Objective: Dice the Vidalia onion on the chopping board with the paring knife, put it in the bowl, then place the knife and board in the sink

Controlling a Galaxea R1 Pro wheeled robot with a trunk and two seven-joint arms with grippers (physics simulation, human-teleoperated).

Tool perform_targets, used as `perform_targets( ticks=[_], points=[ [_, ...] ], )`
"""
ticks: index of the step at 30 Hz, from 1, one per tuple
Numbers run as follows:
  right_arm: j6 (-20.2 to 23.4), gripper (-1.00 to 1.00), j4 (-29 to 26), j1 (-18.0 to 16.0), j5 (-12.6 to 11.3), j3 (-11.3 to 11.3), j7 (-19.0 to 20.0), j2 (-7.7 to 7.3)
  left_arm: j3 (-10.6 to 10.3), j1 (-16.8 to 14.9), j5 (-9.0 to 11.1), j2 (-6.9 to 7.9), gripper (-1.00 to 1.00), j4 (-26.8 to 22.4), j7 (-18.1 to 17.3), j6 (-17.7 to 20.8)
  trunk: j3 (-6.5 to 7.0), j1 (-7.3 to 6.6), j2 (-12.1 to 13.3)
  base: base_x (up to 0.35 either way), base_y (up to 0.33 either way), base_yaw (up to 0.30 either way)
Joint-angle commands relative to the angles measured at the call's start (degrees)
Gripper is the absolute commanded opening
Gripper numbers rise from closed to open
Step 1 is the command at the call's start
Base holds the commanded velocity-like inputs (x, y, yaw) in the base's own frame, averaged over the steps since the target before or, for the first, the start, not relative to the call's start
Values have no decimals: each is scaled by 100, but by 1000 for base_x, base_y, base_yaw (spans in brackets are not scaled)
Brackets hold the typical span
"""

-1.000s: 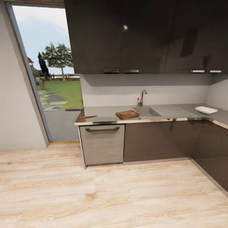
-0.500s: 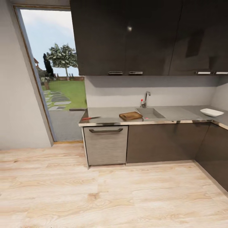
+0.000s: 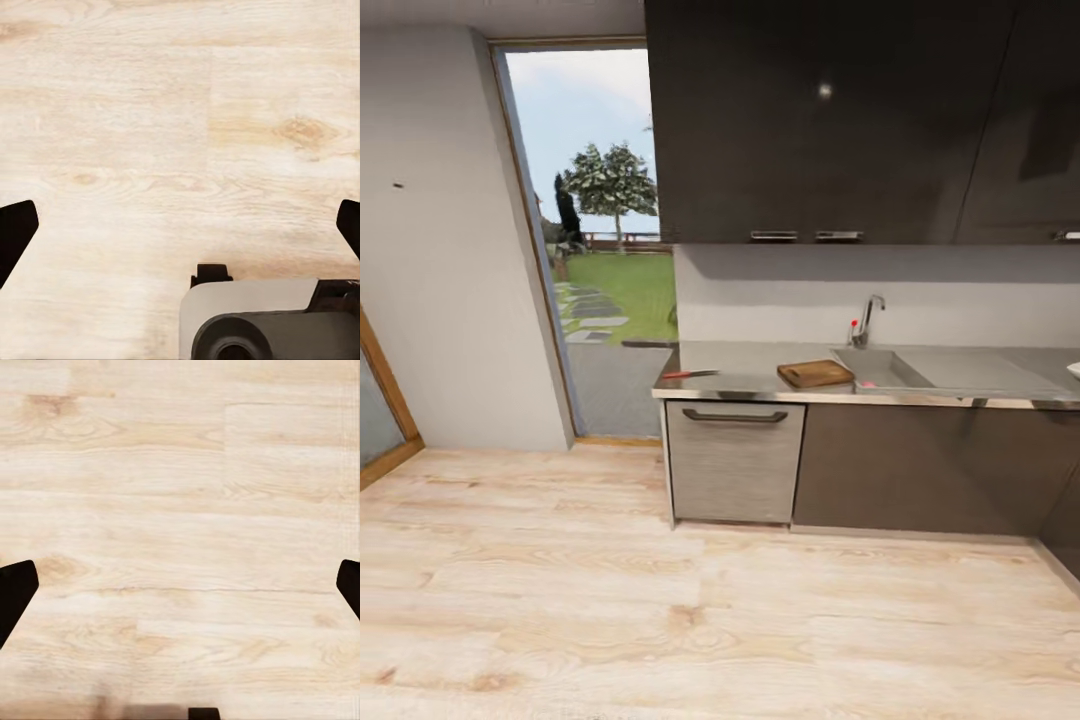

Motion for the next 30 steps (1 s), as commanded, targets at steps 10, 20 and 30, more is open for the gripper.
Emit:
perform_targets(
  ticks=[10,20,30],
  points=[
    [-13,100,-2,0,-3,0,-2,1,2,1,5,0,100,-5,-2,-9,175,-219,398,0,0,257],
    [-13,100,-2,0,-5,0,-2,1,2,1,10,-5,100,3,-3,-1,354,-439,799,0,0,8],
    [-4,100,6,0,-14,21,37,2,2,1,5,0,100,4,-2,-2,534,-659,1200,0,0,-21]
  ],
)
